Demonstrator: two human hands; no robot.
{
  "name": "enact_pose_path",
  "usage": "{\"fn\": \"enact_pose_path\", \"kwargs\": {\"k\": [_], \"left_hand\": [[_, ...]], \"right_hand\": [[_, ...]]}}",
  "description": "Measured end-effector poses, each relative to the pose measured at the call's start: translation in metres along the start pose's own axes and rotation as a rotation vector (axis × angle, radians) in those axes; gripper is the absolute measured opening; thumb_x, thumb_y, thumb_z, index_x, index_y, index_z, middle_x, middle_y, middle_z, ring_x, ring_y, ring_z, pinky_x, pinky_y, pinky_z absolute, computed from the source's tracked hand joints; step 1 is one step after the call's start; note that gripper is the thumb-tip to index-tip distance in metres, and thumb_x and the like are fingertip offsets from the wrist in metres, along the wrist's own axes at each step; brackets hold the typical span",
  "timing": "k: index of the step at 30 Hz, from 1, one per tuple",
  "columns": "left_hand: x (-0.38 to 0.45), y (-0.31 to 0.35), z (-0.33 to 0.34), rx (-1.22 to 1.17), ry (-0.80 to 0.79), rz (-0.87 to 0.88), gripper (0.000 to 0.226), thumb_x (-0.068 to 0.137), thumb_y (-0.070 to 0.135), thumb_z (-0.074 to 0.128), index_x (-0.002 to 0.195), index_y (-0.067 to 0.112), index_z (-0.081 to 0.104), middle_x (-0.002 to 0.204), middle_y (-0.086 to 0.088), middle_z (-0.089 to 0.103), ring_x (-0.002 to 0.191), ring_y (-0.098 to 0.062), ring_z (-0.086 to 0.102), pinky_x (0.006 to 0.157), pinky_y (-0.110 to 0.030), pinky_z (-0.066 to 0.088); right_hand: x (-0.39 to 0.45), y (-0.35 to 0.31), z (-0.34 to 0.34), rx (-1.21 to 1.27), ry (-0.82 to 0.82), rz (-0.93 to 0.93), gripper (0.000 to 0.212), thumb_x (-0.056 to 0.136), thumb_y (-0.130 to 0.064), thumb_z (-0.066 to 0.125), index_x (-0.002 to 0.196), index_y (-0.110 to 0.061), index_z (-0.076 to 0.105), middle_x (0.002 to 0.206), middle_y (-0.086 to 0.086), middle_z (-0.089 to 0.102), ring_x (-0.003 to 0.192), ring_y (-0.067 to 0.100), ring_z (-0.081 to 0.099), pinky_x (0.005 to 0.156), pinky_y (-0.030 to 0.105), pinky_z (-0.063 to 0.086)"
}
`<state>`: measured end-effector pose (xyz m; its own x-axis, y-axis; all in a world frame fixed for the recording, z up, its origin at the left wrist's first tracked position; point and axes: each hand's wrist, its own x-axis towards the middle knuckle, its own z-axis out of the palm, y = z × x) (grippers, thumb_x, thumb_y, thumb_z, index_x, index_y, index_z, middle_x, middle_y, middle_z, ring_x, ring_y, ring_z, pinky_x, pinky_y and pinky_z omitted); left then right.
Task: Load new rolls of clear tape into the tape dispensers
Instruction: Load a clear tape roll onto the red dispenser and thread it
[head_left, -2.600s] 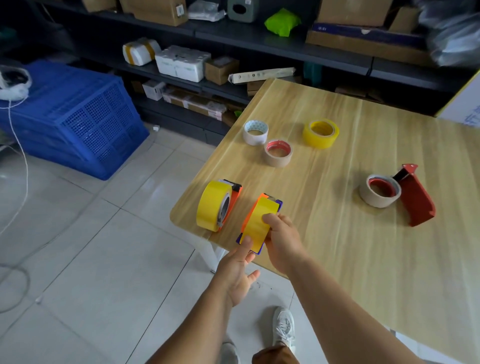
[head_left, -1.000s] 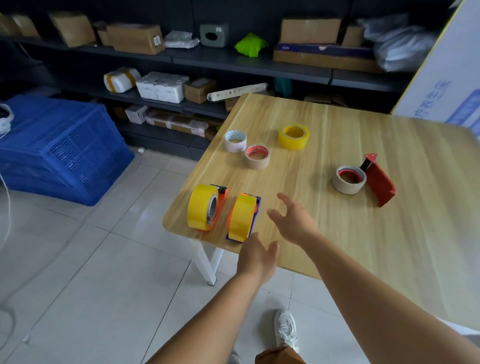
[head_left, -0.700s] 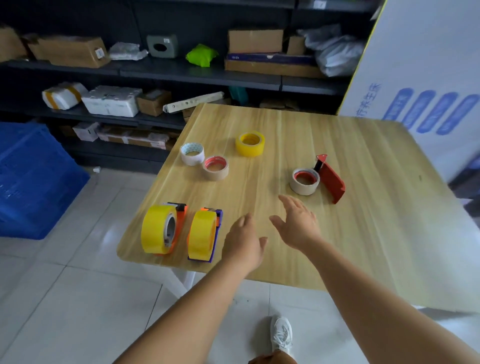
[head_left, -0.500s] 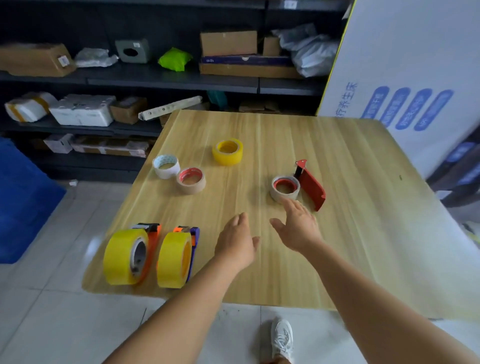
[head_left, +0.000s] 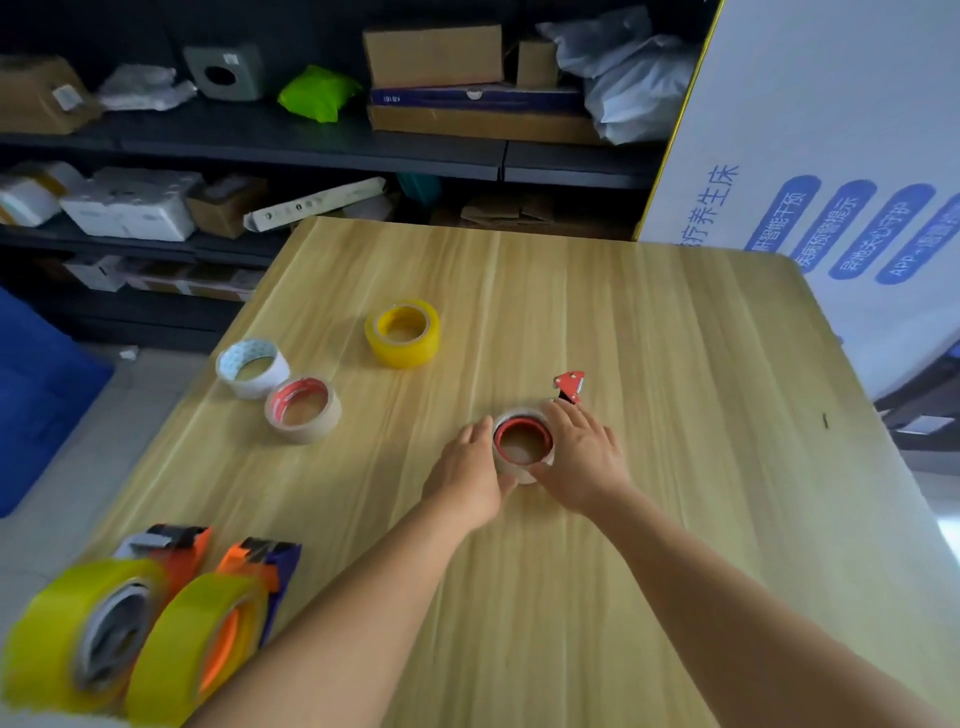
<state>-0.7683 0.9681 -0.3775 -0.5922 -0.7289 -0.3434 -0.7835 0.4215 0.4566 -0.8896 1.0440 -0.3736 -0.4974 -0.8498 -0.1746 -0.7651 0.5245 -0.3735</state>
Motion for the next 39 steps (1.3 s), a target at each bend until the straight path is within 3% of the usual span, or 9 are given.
{"fn": "enact_pose_path", "kwargs": {"k": [6,10,16,22,26,31,33,35,39], "left_hand": [[0.034,0.009,0.003,-0.027,-0.057,-0.083,0.083,0.089,0.036,0.060,0.152,0.018,0.009,0.158,-0.004,0.020,0.142,-0.023,0.027,0.111,-0.037,0.030],[0.047,0.009,0.005,-0.036,-0.099,-0.105,0.076,0.093,0.036,0.054,0.152,0.015,0.010,0.156,-0.006,0.027,0.140,-0.025,0.032,0.110,-0.035,0.030],[0.060,0.008,0.004,0.008,-0.044,-0.097,0.046,0.096,0.030,0.051,0.137,0.011,0.042,0.139,-0.009,0.050,0.125,-0.028,0.049,0.099,-0.034,0.040],[0.071,0.010,0.003,-0.079,0.040,-0.182,0.025,0.093,0.019,0.054,0.115,0.010,0.047,0.114,-0.012,0.063,0.103,-0.032,0.061,0.078,-0.036,0.047],[0.079,0.009,0.000,-0.130,0.074,-0.237,0.024,0.092,0.015,0.055,0.114,0.010,0.049,0.115,-0.011,0.062,0.103,-0.031,0.061,0.074,-0.034,0.043],[0.082,0.000,-0.012,-0.239,0.085,-0.205,0.013,0.091,0.026,0.056,0.097,0.014,0.056,0.100,-0.006,0.066,0.087,-0.026,0.060,0.066,-0.030,0.040],[0.080,-0.006,-0.022,-0.314,0.134,-0.173,0.015,0.091,0.030,0.054,0.089,0.015,0.054,0.090,-0.004,0.065,0.085,-0.028,0.061,0.063,-0.029,0.038],[0.078,-0.015,-0.034,-0.351,0.202,-0.141,0.016,0.093,0.030,0.051,0.094,0.014,0.056,0.090,-0.006,0.065,0.088,-0.031,0.062,0.065,-0.031,0.041],[0.073,-0.047,-0.061,-0.325,0.379,-0.147,0.033,0.098,0.019,0.043,0.127,0.011,0.055,0.119,-0.016,0.059,0.112,-0.033,0.055,0.088,-0.033,0.039]], "right_hand": [[0.027,0.010,0.000,-0.176,-0.159,-0.113,0.096,0.080,-0.048,0.066,0.153,-0.023,0.009,0.160,-0.005,0.010,0.149,0.017,-0.002,0.119,0.045,0.002],[0.037,0.012,0.003,-0.237,-0.207,-0.158,0.099,0.082,-0.056,0.060,0.153,-0.021,0.002,0.161,-0.003,0.005,0.148,0.017,-0.010,0.118,0.047,-0.003],[0.044,0.009,0.007,-0.268,-0.198,-0.194,0.097,0.078,-0.065,0.052,0.152,-0.017,0.011,0.155,0.000,0.025,0.148,0.019,-0.012,0.117,0.043,0.002],[0.043,0.012,0.007,-0.154,-0.203,-0.189,0.099,0.070,-0.050,0.068,0.151,-0.023,0.016,0.152,-0.005,0.027,0.147,0.014,0.005,0.116,0.045,0.008],[0.044,0.007,0.002,-0.051,-0.151,-0.200,0.098,0.062,-0.048,0.073,0.145,-0.027,0.024,0.143,-0.007,0.032,0.137,0.015,0.023,0.110,0.045,0.019],[0.049,-0.006,-0.004,-0.044,-0.099,-0.256,0.098,0.066,-0.051,0.071,0.147,-0.024,0.024,0.144,-0.007,0.034,0.136,0.014,0.028,0.114,0.039,0.008],[0.056,-0.016,-0.006,-0.021,-0.073,-0.279,0.098,0.069,-0.051,0.071,0.149,-0.023,0.021,0.147,-0.006,0.034,0.136,0.014,0.030,0.114,0.034,0.011],[0.065,-0.030,-0.008,0.028,-0.074,-0.304,0.100,0.072,-0.047,0.071,0.151,-0.021,0.017,0.152,-0.004,0.031,0.137,0.015,0.030,0.112,0.030,0.018],[0.083,-0.071,-0.002,0.154,-0.133,-0.328,0.102,0.075,-0.038,0.076,0.152,-0.020,0.013,0.156,-0.003,0.027,0.137,0.019,0.035,0.103,0.026,0.032]]}}
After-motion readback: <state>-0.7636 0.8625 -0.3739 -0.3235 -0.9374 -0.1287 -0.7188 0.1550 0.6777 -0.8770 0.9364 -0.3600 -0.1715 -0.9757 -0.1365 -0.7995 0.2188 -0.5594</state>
